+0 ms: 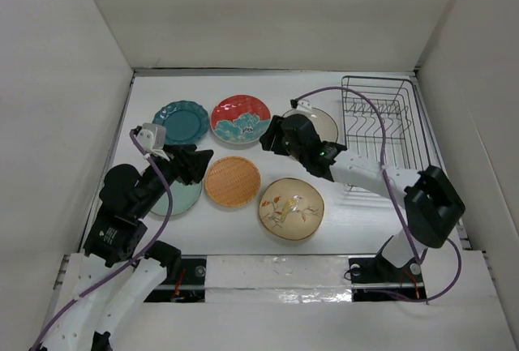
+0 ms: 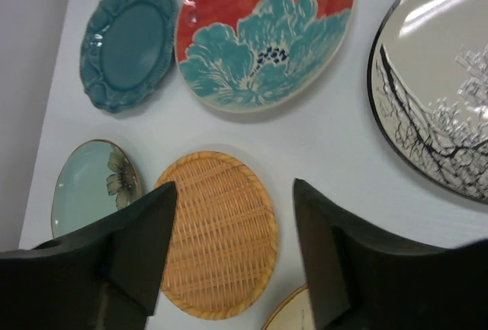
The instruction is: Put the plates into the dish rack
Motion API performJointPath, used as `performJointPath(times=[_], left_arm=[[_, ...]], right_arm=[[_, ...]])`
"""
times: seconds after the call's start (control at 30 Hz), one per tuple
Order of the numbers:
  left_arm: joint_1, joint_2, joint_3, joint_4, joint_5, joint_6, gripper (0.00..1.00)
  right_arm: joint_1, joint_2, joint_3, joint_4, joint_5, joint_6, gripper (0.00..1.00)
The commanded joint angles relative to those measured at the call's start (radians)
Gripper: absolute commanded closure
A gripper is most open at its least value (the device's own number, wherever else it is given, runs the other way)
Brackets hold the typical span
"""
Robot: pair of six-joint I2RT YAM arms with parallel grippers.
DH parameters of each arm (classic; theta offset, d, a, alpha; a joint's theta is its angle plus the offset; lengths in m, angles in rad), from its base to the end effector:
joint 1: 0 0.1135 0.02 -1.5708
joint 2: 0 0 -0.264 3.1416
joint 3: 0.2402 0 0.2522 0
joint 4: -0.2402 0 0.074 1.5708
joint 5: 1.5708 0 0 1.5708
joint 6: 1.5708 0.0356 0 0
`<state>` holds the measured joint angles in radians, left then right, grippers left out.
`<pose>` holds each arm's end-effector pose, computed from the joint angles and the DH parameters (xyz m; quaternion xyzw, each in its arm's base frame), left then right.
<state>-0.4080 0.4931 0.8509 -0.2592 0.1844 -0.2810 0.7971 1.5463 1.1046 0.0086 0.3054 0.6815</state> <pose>0.0932 -0.0474 0.3912 0.1105 0.6629 -0.3074 0.6737 0.2583 0.2490 0.2816 0.0337 0.8361 0.2640 0.4798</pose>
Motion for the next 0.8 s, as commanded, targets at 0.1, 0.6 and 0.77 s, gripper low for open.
performJointPath(times=[0.1,0.6,0.77], left_arm=[[-0.057,-0.001,-0.059,0.063,-0.071,0.011,0.51],[-0.180,-0.060,-0.158,0.146,-0.235,0.014,0.77],[-0.207,-0.071,-0.161,0.132,-0.272,0.017,0.60]], right_arm=[[-0.016,0.150,0.022,0.169,0.009,0.265,1.00],[-0.035,0.495,0.205,0.191,0.058,0.598,0.37],[-0.053,0.595,0.284,0.166,0.067,0.708,0.41]])
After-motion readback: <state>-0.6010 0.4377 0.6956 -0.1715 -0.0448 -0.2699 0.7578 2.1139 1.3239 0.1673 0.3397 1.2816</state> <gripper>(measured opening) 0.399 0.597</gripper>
